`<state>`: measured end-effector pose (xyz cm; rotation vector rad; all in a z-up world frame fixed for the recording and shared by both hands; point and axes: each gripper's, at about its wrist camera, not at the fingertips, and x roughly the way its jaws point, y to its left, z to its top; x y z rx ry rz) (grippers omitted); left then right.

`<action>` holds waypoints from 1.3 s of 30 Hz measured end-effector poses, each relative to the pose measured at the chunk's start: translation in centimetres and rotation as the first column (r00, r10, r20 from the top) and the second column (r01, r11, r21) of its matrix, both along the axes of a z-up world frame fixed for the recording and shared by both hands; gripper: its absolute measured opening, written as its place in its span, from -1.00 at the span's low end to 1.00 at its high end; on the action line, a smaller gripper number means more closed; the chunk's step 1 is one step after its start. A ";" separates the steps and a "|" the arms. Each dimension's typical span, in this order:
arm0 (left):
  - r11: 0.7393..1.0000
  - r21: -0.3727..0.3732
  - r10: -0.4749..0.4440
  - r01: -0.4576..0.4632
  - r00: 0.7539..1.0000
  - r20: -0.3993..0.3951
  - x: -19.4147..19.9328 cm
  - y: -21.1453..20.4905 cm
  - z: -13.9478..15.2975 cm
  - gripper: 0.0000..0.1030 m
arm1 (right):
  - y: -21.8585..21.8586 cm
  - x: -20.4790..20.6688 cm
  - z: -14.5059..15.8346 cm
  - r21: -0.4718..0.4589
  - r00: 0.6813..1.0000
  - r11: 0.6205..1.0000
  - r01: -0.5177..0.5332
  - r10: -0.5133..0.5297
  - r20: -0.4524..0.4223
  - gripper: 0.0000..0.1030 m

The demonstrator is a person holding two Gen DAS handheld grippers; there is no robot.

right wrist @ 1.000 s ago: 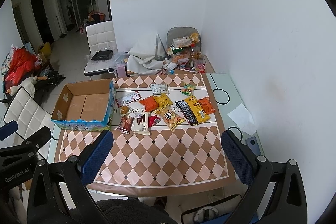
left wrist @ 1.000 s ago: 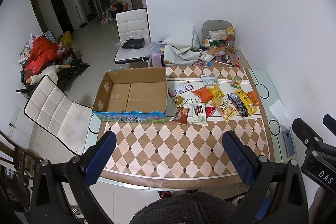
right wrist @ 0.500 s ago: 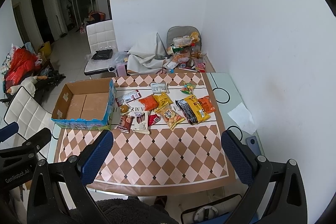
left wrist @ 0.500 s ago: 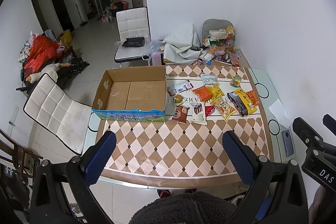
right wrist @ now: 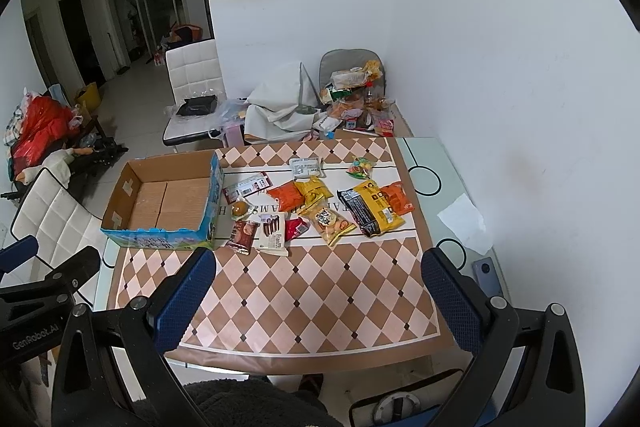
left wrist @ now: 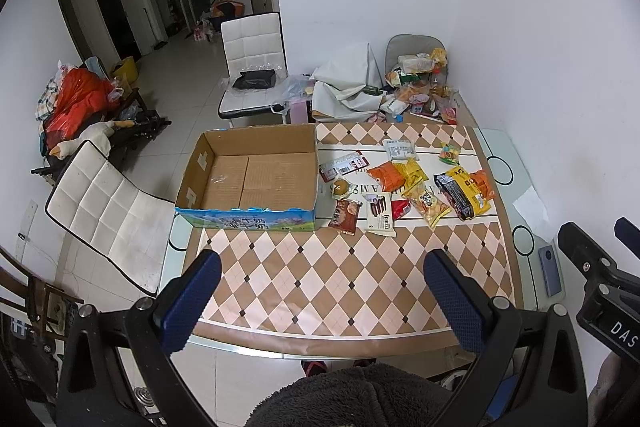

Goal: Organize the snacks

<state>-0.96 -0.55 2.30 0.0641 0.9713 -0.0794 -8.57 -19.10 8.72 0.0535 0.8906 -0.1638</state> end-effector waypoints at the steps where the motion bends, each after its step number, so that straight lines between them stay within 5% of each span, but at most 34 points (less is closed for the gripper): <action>1: 1.000 -0.001 0.001 -0.001 1.000 -0.001 0.0 0.0 0.0 1.00 | 0.0 0.0 0.0 0.000 1.000 1.000 0.000 0.000 0.000 1.00; 9: 1.000 -0.003 -0.001 0.001 1.000 0.005 -0.2 -0.1 -0.3 0.99 | -0.1 0.0 -0.2 0.004 1.000 1.000 0.001 -0.001 0.000 1.00; 14: 1.000 -0.002 -0.023 0.023 1.000 0.005 1.2 -0.6 -2.6 1.00 | -1.1 1.1 -1.1 0.084 0.999 0.996 0.036 -0.034 -0.025 1.00; 21: 0.992 0.025 -0.125 0.127 0.988 -0.095 7.7 -3.2 -8.6 1.00 | -4.4 5.7 -7.2 0.116 0.985 0.982 0.146 -0.132 -0.115 1.00; 27: 0.989 0.024 -0.139 0.148 0.964 -0.227 14.0 -6.7 -14.2 1.00 | -8.4 13.3 -14.7 0.086 0.960 0.987 0.135 -0.108 -0.260 1.00; 33: 0.996 0.015 -0.075 0.088 0.919 -0.386 20.4 -11.1 -20.9 1.00 | -15.3 22.0 -23.3 0.154 0.940 0.985 0.083 -0.026 -0.341 1.00; 39: 0.998 -0.064 -0.025 -0.017 0.799 -0.601 24.4 -15.9 -30.1 0.93 | -18.8 30.9 -32.9 0.157 0.882 0.987 -0.023 0.094 -0.463 1.00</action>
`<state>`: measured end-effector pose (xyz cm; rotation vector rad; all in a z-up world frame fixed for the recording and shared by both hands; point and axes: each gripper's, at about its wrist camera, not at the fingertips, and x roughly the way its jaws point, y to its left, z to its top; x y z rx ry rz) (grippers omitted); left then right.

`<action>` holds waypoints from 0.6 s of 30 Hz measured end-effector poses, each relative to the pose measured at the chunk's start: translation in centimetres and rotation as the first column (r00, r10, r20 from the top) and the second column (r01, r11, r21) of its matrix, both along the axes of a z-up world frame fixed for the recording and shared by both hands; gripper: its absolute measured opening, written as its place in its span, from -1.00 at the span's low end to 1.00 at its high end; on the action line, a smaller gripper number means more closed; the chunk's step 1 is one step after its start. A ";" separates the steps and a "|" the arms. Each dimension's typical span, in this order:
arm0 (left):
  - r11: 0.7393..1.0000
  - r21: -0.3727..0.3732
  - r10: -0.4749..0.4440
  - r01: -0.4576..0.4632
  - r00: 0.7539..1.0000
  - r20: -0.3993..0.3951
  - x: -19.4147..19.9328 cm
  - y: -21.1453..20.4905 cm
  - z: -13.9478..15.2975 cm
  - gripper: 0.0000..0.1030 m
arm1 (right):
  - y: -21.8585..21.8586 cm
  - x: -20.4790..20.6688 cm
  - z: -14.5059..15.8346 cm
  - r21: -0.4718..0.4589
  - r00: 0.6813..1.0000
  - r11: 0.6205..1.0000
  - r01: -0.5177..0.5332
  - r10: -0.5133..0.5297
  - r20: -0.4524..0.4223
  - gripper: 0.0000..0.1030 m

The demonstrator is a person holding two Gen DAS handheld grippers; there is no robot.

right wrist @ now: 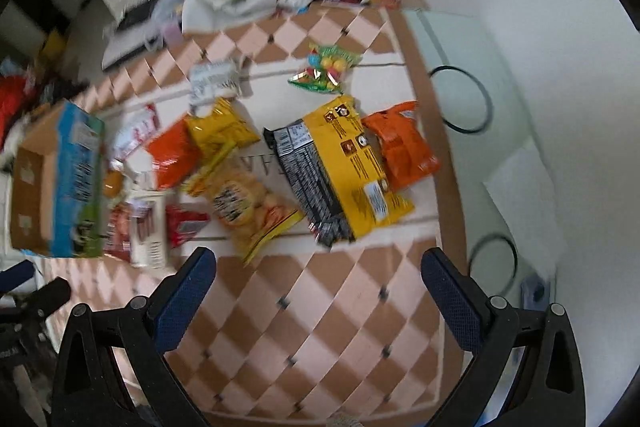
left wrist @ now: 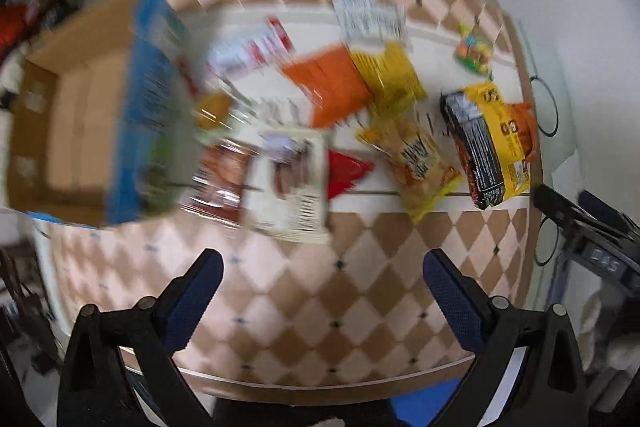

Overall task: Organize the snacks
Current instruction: 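Grasp the yellow cracker bag with left tool while right tool grasps the yellow-black noodle bag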

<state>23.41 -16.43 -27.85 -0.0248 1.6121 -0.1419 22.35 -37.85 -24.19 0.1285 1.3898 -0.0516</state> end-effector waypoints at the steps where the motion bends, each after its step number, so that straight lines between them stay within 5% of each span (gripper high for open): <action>1: 1.000 -0.003 0.008 -0.008 1.000 -0.017 0.4 -0.8 -0.9 0.86 | 0.0 1.1 -1.5 -0.005 0.999 1.000 -0.026 0.025 -0.027 1.00; 8: 0.998 -0.027 0.053 -0.056 0.993 -0.103 2.3 -4.7 -5.5 0.86 | -0.6 6.7 -10.5 -0.004 0.972 0.987 -0.159 0.156 -0.176 1.00; 18: 0.979 -0.114 0.146 -0.170 0.969 -0.198 5.0 -6.3 -8.3 0.74 | -1.2 9.2 -17.4 0.109 0.931 0.979 -0.171 0.197 -0.306 0.99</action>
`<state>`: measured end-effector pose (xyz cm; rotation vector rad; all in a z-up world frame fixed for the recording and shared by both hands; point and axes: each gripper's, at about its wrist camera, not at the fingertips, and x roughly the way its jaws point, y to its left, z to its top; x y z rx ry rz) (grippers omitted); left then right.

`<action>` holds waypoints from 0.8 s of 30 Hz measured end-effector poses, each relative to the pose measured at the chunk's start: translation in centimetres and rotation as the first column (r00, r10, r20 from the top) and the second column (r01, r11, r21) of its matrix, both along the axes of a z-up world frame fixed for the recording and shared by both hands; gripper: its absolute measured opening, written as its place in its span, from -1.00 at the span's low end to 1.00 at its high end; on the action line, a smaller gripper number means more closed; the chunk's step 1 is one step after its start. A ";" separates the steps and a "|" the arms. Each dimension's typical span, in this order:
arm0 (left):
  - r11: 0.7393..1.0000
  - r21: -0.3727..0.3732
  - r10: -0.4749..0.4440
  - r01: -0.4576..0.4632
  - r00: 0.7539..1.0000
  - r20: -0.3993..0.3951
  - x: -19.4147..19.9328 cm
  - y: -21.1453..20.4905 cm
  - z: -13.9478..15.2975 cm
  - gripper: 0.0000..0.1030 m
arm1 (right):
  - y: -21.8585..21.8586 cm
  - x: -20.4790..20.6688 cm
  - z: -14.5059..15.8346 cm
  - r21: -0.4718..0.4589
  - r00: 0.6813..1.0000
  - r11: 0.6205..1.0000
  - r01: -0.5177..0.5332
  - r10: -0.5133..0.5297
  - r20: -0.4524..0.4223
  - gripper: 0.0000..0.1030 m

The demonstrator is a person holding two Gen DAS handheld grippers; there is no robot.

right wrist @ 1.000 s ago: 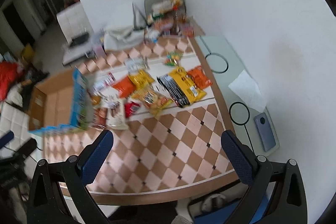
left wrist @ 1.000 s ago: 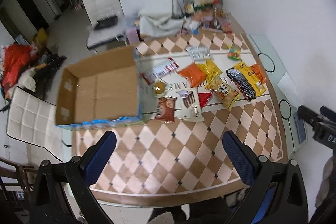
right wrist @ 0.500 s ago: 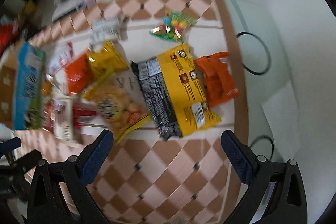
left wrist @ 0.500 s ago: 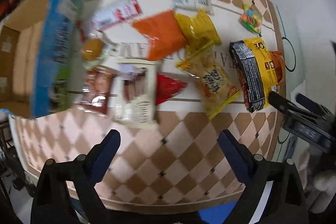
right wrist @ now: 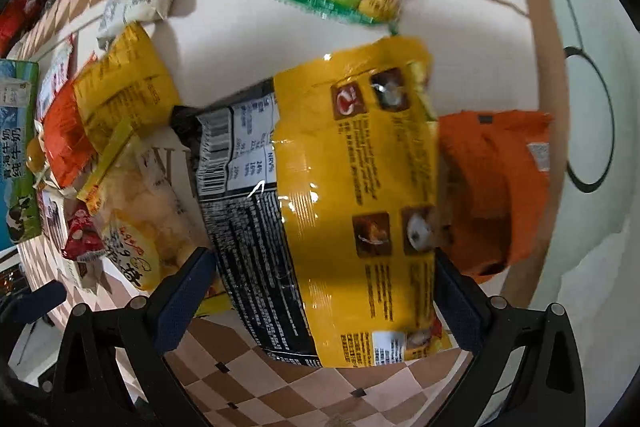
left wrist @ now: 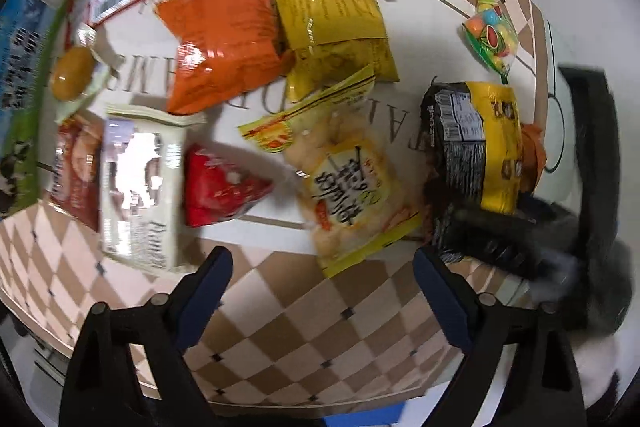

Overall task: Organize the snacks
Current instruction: 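Grasp the yellow cracker bag with left tool while right tool grasps the yellow-black noodle bag, then carry both bags to the cardboard box and release them inside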

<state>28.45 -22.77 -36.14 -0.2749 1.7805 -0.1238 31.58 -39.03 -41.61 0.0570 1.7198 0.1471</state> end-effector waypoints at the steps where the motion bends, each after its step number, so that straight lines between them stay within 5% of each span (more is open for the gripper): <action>1: 1.000 -0.010 0.017 -0.017 1.000 -0.011 0.3 -0.1 -0.4 0.73 | 0.0 -0.1 -0.5 -0.016 1.000 1.000 -0.012 0.012 -0.004 0.95; 6: 0.994 -0.051 0.089 -0.092 0.994 -0.056 1.8 -0.8 -2.1 0.67 | -1.6 -1.5 -2.2 -0.028 0.998 0.999 0.041 -0.042 -0.045 0.74; 15: 0.991 0.001 0.136 -0.137 0.983 -0.124 3.9 -2.9 -5.3 0.56 | -5.7 -4.2 -5.7 0.008 0.979 0.984 0.179 -0.178 -0.103 0.75; 17: 0.993 0.037 0.120 -0.116 0.987 -0.109 4.2 -3.4 -5.3 0.17 | -5.7 -4.6 -6.4 0.005 0.976 0.981 0.195 -0.194 -0.102 0.75; 24: 0.984 0.134 -0.117 0.117 0.993 -0.008 3.8 -6.0 -4.0 -0.03 | -7.0 -5.3 -6.6 -0.027 0.974 0.980 0.199 -0.200 -0.104 0.76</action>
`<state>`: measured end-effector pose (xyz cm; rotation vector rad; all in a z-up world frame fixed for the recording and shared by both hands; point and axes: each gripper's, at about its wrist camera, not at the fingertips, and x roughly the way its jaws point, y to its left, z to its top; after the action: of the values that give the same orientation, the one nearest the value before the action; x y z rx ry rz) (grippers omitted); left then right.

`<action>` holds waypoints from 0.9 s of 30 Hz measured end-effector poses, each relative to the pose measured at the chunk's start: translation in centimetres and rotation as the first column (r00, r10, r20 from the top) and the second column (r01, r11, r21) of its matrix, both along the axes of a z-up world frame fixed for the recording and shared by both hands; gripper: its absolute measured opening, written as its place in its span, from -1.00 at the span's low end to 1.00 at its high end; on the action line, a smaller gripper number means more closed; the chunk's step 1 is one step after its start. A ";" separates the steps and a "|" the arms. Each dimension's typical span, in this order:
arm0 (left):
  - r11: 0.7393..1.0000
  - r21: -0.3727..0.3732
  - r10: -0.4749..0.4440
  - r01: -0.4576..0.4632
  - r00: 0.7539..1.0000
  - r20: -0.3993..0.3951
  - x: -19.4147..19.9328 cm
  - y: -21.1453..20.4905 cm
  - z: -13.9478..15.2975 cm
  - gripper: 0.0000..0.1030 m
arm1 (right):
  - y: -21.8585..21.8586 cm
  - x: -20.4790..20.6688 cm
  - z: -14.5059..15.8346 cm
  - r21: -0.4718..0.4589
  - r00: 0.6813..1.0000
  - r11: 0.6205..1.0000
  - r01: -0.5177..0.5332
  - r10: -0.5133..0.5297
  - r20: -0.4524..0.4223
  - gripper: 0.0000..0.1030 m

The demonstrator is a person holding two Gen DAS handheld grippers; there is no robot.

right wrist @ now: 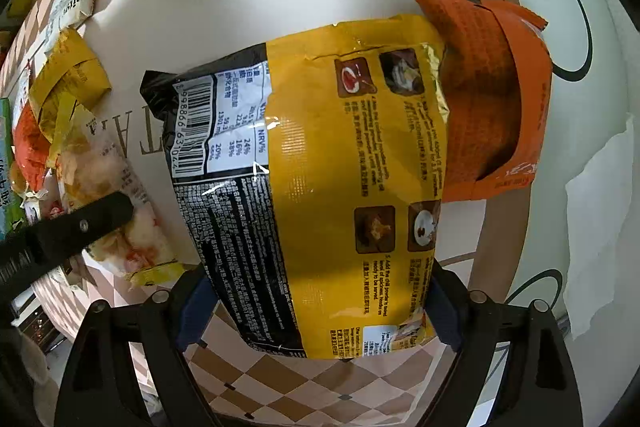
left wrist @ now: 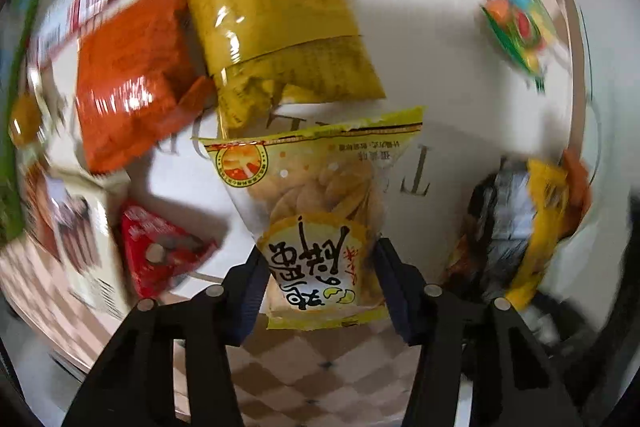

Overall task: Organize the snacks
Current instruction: 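Carry both bags to the cardboard box and release them inside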

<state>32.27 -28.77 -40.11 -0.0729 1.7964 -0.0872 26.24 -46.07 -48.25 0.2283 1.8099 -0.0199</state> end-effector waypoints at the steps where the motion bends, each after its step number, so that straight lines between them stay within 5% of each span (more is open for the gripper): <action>1: 0.999 0.011 -0.037 0.037 0.999 0.011 -0.4 -0.8 0.0 -0.01 | -0.3 -0.1 -0.1 -0.002 1.000 1.000 0.003 -0.003 -0.002 0.76; 9: 0.995 0.047 -0.087 0.088 0.996 -0.018 1.1 -2.9 -1.6 0.21 | 0.5 0.8 -0.8 -0.009 0.999 1.000 0.024 -0.025 -0.032 0.86; 16: 0.993 0.032 -0.111 0.110 0.993 0.038 -1.6 -4.1 -0.2 -0.17 | 0.2 0.5 -1.2 -0.024 1.000 0.999 0.023 -0.022 0.016 0.73; 27: 0.987 -0.023 -0.155 0.159 0.979 0.129 -2.9 -2.8 5.0 -0.23 | -1.8 -2.1 -1.8 0.024 0.996 0.998 0.061 -0.062 0.066 0.73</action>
<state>29.41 -31.60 -35.14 0.0504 1.6714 -0.2296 24.12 -47.87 -50.01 0.2968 1.7374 -0.0352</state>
